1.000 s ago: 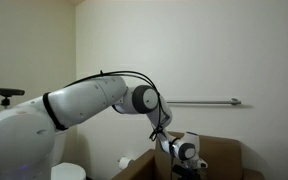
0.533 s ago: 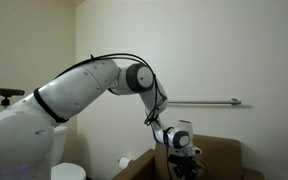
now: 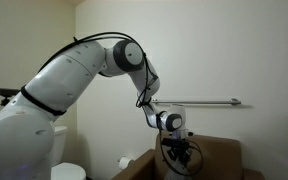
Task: Put the towels on the arm rest
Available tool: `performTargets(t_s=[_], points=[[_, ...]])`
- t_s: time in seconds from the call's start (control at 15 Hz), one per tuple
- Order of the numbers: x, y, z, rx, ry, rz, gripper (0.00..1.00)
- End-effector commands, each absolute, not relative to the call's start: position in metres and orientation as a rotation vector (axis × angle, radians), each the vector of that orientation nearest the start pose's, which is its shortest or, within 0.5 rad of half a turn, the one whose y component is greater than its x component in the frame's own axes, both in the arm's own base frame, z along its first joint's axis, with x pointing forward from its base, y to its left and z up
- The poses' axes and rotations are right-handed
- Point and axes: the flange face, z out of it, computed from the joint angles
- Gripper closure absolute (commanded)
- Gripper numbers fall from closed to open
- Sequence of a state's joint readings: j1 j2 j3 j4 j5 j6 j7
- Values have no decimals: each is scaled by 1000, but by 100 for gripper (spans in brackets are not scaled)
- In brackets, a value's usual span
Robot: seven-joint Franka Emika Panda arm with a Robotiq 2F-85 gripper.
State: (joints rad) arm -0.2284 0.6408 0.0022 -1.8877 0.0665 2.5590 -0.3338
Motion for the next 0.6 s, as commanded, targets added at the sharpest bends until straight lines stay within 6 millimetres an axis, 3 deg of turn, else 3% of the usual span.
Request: performTargets(t_s=[0.0,0.53], points=[[608,-131,216,-3128,-103,-117,94],[610,-73,290,-3167,-192,-251,94]])
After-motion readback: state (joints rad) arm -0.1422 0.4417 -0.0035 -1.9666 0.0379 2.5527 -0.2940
